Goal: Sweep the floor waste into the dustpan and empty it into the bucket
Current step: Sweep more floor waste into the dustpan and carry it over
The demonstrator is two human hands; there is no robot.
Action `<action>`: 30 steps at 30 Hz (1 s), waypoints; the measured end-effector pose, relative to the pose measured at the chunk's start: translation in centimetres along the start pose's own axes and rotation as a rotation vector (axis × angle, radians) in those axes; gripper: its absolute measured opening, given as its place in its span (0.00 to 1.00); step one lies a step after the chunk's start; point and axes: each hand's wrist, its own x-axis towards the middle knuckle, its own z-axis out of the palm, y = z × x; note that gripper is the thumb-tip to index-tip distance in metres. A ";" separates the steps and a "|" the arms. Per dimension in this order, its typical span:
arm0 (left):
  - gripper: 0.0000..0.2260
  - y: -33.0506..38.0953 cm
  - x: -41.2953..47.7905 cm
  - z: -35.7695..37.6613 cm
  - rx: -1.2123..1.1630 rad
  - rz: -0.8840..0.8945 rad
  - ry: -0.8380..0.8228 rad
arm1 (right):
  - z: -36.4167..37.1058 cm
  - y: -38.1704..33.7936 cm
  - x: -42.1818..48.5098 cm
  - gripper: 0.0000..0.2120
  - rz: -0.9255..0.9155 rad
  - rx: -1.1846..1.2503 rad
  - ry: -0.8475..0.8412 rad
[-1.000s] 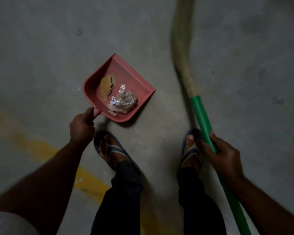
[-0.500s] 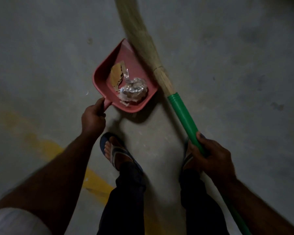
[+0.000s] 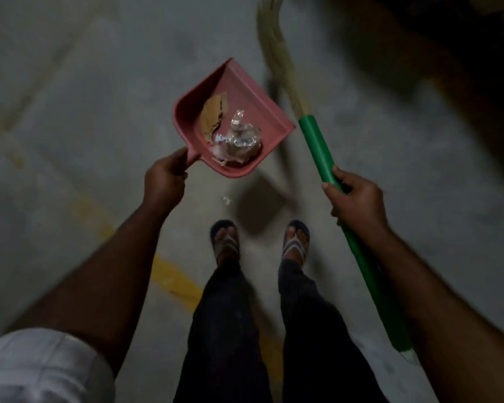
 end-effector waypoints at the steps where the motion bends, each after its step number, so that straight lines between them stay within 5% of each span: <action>1: 0.26 1.8 -1.1 -1.5 -0.003 0.028 0.005 | -1.7 -1.8 -1.4 0.23 0.003 0.011 0.010; 15: 0.25 21.9 -12.7 -12.4 0.077 0.450 -0.169 | -16.1 -8.4 -22.1 0.20 0.167 0.372 0.366; 30: 0.23 41.4 -25.3 1.9 0.265 0.975 -0.517 | -28.2 4.3 -37.1 0.21 0.353 0.747 0.966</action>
